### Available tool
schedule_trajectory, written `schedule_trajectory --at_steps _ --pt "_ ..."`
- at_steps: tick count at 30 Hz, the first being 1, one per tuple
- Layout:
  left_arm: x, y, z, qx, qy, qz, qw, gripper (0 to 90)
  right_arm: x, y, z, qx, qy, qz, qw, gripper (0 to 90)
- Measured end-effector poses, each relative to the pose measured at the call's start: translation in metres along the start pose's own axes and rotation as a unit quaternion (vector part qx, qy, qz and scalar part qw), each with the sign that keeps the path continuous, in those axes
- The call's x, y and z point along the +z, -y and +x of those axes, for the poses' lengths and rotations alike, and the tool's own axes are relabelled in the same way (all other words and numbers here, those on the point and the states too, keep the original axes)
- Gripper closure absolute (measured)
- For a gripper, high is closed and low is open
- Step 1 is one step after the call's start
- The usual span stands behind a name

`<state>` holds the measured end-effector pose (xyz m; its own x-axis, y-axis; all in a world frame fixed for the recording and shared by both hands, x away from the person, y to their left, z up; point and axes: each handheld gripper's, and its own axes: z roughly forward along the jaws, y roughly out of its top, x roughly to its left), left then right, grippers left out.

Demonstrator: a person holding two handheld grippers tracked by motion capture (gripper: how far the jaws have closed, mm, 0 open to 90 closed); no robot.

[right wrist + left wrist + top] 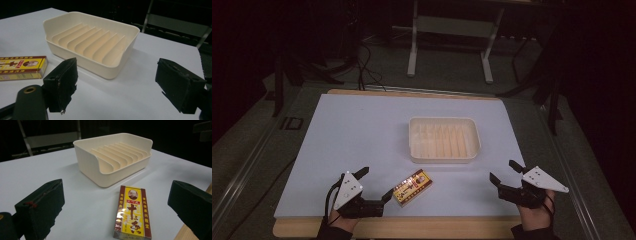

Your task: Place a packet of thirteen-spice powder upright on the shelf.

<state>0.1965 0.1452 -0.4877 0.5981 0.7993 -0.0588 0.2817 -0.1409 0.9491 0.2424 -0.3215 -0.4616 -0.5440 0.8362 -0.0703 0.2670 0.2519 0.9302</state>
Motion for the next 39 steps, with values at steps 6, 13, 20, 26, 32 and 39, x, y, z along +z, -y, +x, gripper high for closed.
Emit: schedule_trajectory --at_steps 6,13,20,26,32,39 --pt "0.0 0.0 0.001 -0.006 0.0 0.001 1.0 1.9 -0.001 0.0 -0.001 -0.008 0.006 -0.006 0.9999 15.6" --pt "0.0 -0.001 0.002 -0.024 0.013 0.002 0.9996 1.9 -0.003 -0.003 -0.002 -0.001 -0.004 -0.015 0.9999 12.2" --pt "0.0 -0.001 -0.001 -0.02 0.021 0.007 0.9995 1.9 -0.005 -0.005 -0.001 -0.003 -0.006 -0.024 0.9997 11.6" --pt "-0.001 -0.014 -0.004 -0.039 0.032 0.011 0.9987 1.9 -0.006 -0.007 0.001 -0.008 -0.009 -0.029 0.9995 11.9" --pt "0.004 -0.027 -0.008 -0.029 0.034 0.051 0.9977 1.9 -0.006 -0.008 0.005 -0.009 -0.012 -0.032 0.9994 11.8" --pt "0.017 -0.032 -0.018 -0.013 0.055 0.091 0.9942 1.9 -0.003 -0.007 0.007 -0.01 -0.021 -0.026 0.9994 11.8"
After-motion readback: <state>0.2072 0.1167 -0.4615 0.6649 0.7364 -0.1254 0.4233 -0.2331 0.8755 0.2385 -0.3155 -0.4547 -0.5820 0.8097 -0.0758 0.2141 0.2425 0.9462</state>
